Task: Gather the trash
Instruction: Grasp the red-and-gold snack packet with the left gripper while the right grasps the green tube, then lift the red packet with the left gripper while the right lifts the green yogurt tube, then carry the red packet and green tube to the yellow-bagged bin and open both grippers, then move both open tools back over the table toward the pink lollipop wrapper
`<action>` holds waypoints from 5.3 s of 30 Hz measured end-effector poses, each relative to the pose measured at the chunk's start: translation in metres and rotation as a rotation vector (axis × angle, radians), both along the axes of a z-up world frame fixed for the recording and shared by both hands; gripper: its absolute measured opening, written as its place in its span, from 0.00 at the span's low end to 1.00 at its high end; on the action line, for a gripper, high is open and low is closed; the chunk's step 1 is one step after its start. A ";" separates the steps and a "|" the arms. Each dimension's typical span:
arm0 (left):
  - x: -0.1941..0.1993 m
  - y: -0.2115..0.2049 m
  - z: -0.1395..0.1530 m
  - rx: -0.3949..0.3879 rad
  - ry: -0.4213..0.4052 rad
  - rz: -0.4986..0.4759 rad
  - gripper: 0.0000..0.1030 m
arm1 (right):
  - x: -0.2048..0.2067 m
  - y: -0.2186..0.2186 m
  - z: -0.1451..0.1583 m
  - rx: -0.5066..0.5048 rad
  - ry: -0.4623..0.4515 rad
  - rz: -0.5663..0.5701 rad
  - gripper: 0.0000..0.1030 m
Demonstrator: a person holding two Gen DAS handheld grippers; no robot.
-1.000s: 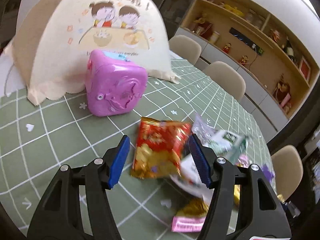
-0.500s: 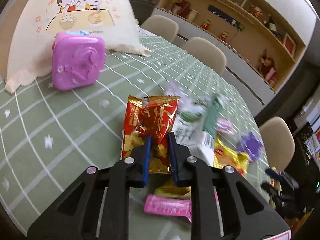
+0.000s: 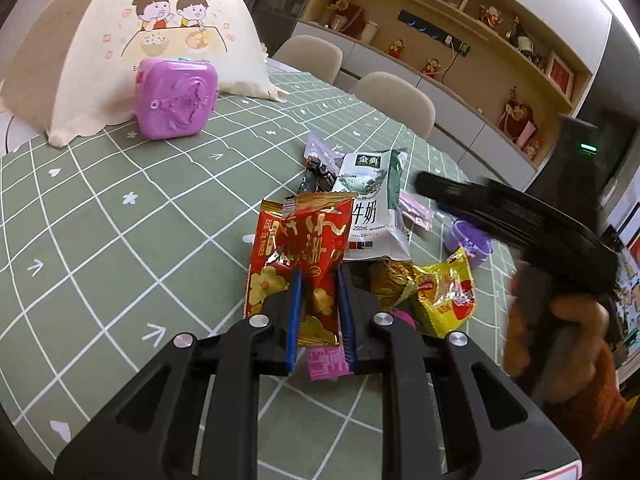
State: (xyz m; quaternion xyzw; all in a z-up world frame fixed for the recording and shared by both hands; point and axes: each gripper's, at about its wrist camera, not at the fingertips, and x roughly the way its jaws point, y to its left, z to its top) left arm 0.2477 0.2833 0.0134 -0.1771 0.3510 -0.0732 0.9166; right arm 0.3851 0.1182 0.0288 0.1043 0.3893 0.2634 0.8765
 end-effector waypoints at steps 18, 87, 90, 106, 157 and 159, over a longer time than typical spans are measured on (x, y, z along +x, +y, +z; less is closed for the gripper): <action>-0.011 -0.004 0.006 -0.028 -0.022 -0.014 0.16 | -0.028 -0.014 0.028 -0.122 -0.161 0.080 0.30; -0.001 -0.328 0.056 0.070 -0.135 -0.518 0.16 | -0.177 -0.351 0.049 -0.276 -0.388 -0.328 0.30; 0.003 -0.367 0.049 0.064 -0.132 -0.582 0.16 | -0.183 -0.382 0.040 -0.281 -0.380 -0.391 0.30; 0.018 -0.536 -0.027 0.041 0.041 -0.833 0.16 | -0.214 -0.528 -0.020 -0.262 -0.257 -0.631 0.30; 0.003 -0.341 0.015 0.058 -0.034 -0.532 0.54 | -0.169 -0.450 -0.043 -0.290 -0.069 -0.506 0.54; -0.002 -0.317 0.017 0.083 -0.046 -0.496 0.54 | -0.163 -0.429 -0.032 -0.284 -0.102 -0.474 0.54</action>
